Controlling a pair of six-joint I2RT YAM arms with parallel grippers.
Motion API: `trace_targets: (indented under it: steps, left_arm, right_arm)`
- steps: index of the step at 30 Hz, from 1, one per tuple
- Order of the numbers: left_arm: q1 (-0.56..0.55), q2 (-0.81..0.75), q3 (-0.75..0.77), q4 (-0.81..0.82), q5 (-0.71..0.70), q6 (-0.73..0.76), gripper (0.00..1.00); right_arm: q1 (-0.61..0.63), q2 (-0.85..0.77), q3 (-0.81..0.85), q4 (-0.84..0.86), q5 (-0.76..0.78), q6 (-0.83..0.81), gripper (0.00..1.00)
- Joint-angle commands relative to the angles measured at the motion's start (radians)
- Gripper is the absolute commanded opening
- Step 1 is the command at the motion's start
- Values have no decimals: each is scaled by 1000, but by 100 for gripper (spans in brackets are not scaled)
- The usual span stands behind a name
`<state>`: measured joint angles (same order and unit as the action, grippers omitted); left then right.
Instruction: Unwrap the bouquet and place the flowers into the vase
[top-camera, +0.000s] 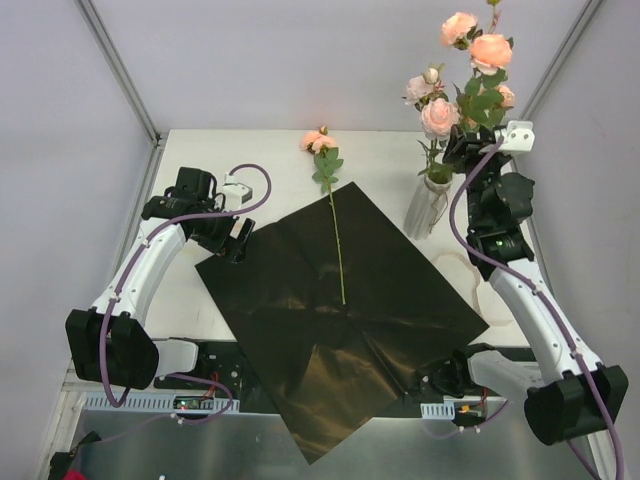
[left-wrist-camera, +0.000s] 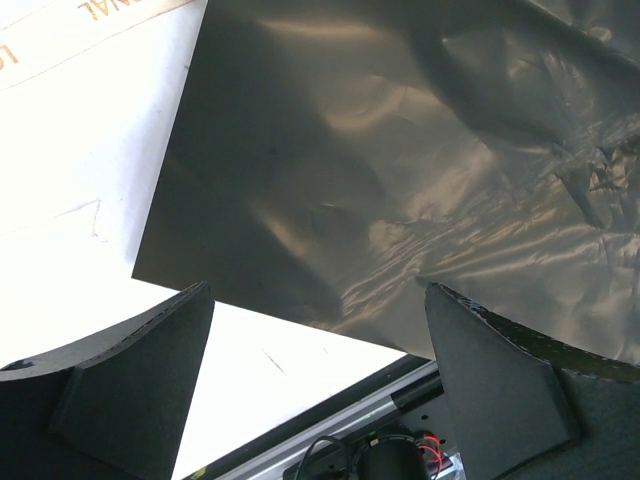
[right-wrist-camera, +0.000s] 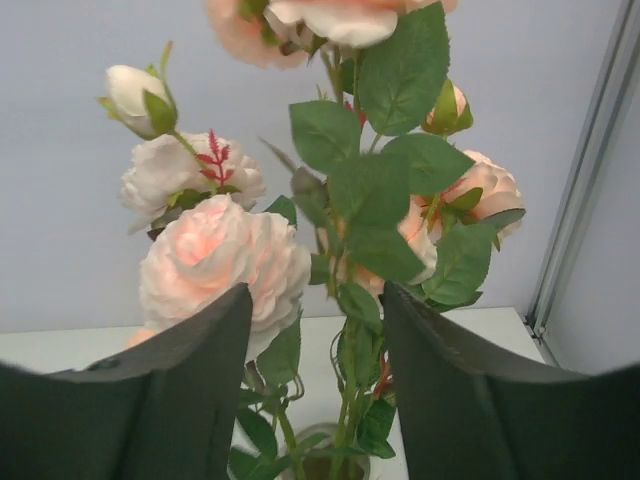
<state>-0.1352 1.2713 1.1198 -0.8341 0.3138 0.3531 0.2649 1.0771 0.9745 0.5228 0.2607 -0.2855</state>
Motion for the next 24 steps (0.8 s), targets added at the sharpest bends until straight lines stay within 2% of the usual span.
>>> trace_targets:
  steps: [1, 3, 6, 10, 18, 22, 24]
  left_arm:
    - [14, -21, 5, 9, 36, -19, 86]
    - [13, -21, 6, 13, 41, -23, 86]
    - [13, -18, 6, 21, 39, -28, 86]
    - [13, -10, 5, 29, 41, -32, 87]
    - [13, -32, -9, 30, 24, -19, 87]
    - [14, -38, -18, 30, 15, -13, 87]
    - [14, -38, -21, 32, 11, -11, 87]
  right_arm:
    - [52, -94, -22, -49, -14, 59, 62]
    - [109, -123, -30, -76, 5, 36, 68]
    - [205, -143, -31, -142, 2, 26, 69]
    - [350, -45, 4, -289, 14, 8, 69]
    - [439, 401, 246, -553, -101, 100, 66]
    - [438, 596, 392, -683, -80, 118, 63]
    - [439, 684, 424, -693, -54, 121, 62]
